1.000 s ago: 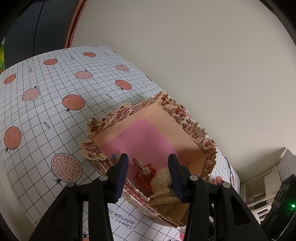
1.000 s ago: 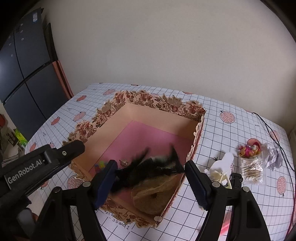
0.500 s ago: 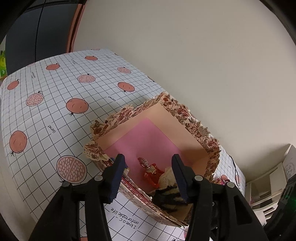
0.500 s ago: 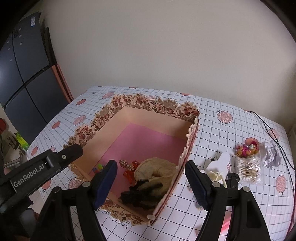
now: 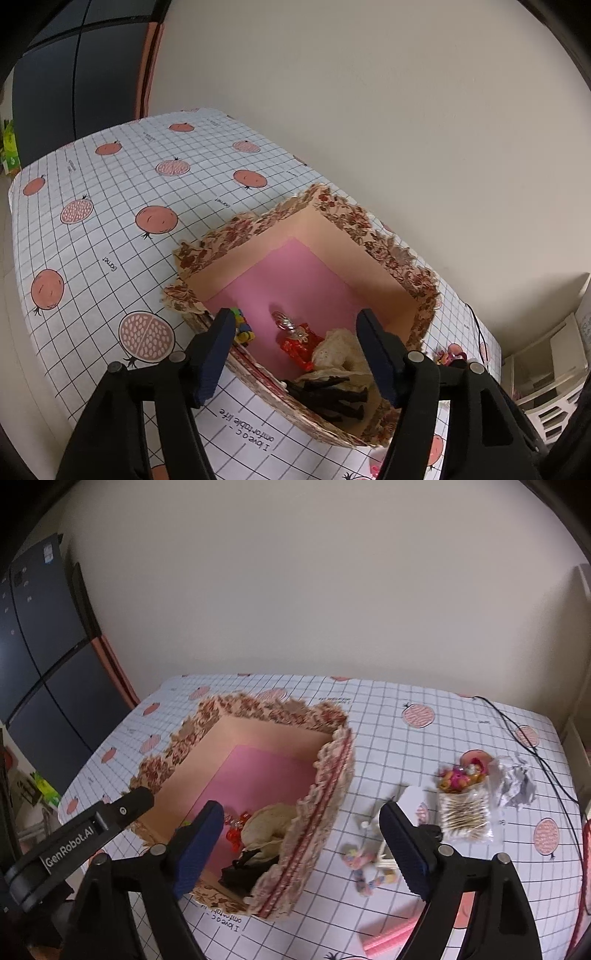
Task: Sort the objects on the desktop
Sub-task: 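Withdraw both open tools from the box back over the table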
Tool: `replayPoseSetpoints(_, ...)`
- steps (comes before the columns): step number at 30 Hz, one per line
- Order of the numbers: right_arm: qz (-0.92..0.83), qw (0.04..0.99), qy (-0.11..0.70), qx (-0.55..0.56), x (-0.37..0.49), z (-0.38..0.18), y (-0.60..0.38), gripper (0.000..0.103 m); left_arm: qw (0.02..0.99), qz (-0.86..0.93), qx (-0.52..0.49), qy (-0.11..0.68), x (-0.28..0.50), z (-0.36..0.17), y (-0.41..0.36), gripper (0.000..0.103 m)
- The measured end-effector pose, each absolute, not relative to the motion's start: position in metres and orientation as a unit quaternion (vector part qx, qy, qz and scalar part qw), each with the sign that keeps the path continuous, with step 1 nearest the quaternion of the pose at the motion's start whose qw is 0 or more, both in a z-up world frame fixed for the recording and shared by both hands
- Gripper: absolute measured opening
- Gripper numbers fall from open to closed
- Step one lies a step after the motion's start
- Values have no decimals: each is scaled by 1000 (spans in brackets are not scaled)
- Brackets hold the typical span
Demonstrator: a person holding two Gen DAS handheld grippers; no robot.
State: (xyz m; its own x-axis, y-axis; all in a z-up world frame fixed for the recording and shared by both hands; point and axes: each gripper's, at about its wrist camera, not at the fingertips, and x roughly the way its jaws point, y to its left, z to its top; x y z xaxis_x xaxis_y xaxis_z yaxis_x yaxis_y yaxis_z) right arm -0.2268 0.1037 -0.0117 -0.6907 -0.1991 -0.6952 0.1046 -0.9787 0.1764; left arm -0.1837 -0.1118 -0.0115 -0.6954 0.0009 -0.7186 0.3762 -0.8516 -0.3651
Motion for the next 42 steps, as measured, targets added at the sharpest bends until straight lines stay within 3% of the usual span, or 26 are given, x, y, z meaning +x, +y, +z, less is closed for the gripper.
replayPoseSetpoints(27, -928, 10, -141, 344, -174, 32, 257, 92, -3, -915, 376, 147, -177, 27, 50, 70)
replayPoseSetpoints(42, -903, -5, -151, 402, -192, -20, 281, 92, -23, -887, 449, 110, -198, -40, 97, 70)
